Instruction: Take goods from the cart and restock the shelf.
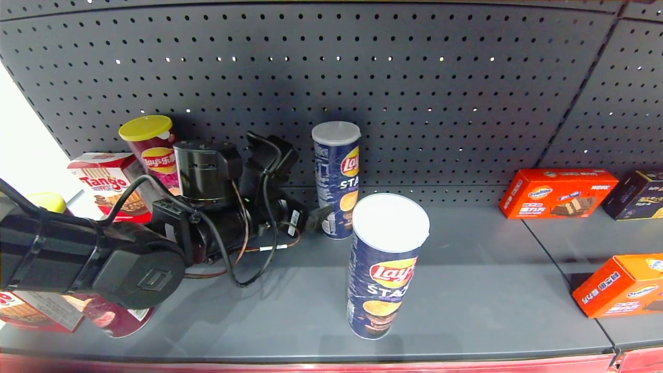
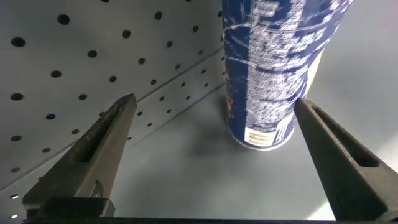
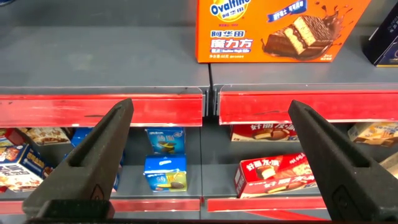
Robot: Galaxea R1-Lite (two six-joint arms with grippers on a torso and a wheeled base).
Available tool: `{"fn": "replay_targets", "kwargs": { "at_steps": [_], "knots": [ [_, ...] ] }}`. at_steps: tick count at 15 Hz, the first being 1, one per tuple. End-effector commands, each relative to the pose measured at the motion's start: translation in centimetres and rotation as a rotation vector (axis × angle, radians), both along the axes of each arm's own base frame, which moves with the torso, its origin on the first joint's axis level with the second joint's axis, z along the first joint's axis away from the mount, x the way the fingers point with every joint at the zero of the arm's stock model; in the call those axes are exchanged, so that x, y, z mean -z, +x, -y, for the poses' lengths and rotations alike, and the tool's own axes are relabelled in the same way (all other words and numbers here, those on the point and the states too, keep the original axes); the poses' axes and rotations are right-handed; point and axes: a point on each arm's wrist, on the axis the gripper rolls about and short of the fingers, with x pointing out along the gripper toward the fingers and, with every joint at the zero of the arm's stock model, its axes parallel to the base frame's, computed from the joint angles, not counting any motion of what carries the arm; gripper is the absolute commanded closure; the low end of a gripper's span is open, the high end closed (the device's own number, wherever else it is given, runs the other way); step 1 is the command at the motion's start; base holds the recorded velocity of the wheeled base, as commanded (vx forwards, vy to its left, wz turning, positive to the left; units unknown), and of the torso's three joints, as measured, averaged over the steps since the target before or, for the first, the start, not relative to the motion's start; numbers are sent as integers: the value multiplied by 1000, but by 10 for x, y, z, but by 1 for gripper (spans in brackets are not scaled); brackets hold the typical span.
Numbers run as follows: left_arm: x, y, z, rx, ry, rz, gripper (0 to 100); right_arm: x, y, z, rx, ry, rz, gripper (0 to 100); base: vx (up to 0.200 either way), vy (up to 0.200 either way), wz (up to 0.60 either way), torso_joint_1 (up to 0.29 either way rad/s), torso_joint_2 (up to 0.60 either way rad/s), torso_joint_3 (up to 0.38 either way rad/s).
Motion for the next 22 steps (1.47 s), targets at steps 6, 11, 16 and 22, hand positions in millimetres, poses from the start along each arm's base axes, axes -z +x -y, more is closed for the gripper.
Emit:
{"fn": "replay_targets", "kwargs": {
  "at_steps": [6, 11, 16, 22],
  "knots": [
    [3, 4, -1, -88, 20, 2, 0, 0, 0, 0, 0, 0, -1, 0, 0, 0, 0, 0, 0, 0],
    [-1, 8, -4, -186, 60, 36, 0, 0, 0, 0, 0, 0, -1, 0, 0, 0, 0, 0, 0, 0],
    [-1, 12, -5, -285, 88, 46, 0, 0, 0, 0, 2, 0, -1, 0, 0, 0, 0, 0, 0, 0],
    [10, 15, -2, -298, 107, 24, 0, 0, 0, 0, 0, 0, -1, 0, 0, 0, 0, 0, 0, 0]
  ]
}}
